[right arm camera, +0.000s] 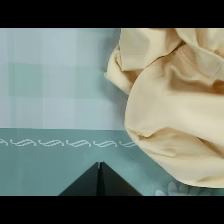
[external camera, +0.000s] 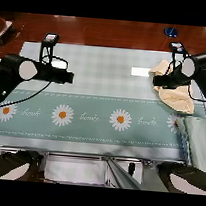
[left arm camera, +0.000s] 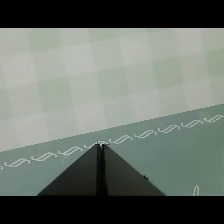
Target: Fold the shirts.
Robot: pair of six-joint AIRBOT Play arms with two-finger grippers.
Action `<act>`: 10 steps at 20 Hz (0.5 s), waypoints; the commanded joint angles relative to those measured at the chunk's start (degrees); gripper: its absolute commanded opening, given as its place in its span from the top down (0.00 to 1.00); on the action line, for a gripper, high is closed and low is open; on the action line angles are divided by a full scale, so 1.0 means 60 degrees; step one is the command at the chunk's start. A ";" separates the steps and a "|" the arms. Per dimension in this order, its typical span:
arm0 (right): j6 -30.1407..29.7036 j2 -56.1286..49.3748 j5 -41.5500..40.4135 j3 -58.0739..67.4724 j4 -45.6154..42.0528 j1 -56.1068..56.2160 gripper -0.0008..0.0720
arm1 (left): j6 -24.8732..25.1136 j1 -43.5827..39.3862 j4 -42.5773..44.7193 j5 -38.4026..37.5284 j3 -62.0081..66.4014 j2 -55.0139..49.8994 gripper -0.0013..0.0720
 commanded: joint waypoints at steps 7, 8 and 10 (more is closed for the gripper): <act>0.0007 -0.0004 -0.0007 0.0004 0.0007 0.0007 0.95 | -0.0004 -0.0007 -0.0004 0.0004 0.0004 -0.0022 0.95; 0.0007 -0.0004 -0.0018 0.0004 0.0007 0.0007 0.95 | -0.0007 -0.0011 0.0000 0.0047 0.0004 -0.0022 0.95; -0.0102 -0.0007 -0.0415 0.0004 -0.0069 0.0004 0.95 | -0.0007 -0.0011 0.0000 0.0736 0.0004 -0.0025 0.95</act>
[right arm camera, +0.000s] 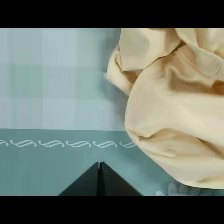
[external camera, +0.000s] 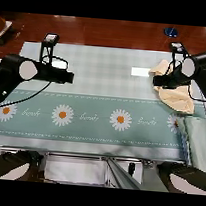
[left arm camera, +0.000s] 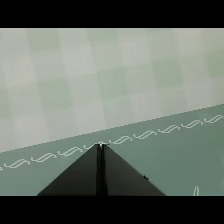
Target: Fold the shirts.
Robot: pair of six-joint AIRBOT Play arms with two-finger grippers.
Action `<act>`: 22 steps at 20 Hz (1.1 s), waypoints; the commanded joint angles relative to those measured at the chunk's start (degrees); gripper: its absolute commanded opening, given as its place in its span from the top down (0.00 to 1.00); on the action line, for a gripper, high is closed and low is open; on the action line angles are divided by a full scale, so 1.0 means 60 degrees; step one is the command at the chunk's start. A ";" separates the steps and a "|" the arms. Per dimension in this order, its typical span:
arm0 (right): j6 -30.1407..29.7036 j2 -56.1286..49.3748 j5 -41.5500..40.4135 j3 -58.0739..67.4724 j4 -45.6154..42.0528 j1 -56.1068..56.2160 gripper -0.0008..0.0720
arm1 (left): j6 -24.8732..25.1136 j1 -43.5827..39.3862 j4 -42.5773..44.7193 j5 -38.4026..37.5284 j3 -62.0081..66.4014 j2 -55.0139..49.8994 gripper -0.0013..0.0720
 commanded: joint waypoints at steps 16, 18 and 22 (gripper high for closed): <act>0.2306 -0.2714 -0.4248 0.0164 -0.0987 -0.4601 0.42 | -0.0004 0.0142 0.0036 0.2484 0.0004 -0.1421 0.29; 0.1304 -0.3257 -0.4320 0.0164 0.0882 -0.5023 0.42 | -0.0004 0.0138 0.0033 0.2422 0.0004 -0.1468 0.29; -0.0667 -0.3807 -0.3872 0.0164 0.3289 -0.5031 0.50 | 0.0102 0.0182 0.0040 0.1599 0.0011 -0.1468 0.29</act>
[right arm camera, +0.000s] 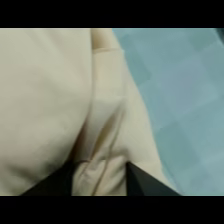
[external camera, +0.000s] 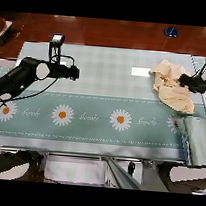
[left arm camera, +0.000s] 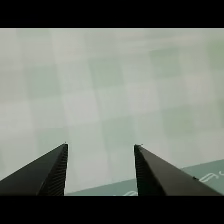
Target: Fold the shirts.
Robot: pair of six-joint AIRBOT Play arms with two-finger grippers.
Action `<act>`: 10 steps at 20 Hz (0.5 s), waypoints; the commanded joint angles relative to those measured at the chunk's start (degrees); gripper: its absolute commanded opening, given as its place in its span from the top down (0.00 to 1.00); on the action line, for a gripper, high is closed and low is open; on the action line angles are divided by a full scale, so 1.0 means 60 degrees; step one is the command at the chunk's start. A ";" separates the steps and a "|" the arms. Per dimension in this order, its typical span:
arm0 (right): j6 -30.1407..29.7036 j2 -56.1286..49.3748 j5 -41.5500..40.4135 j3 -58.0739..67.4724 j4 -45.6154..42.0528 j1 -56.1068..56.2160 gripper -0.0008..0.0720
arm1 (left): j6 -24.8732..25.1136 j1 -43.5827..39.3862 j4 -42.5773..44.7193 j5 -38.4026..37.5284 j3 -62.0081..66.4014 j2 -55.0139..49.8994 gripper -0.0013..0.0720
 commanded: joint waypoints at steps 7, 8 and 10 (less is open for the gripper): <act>-0.4244 0.1246 0.2412 0.1810 0.5373 -0.0073 0.95 | 0.0433 0.1985 -0.0084 -0.4138 0.0718 0.1497 0.29; -0.4331 0.1832 0.2339 0.2113 0.5548 0.0033 0.95 | 0.0433 0.2138 -0.0357 -0.4233 0.0481 0.2058 0.29; -0.4506 0.3104 0.2229 0.2743 0.5533 0.0375 0.95 | 0.0437 0.2087 -0.1483 -0.3792 -0.0561 0.3599 0.29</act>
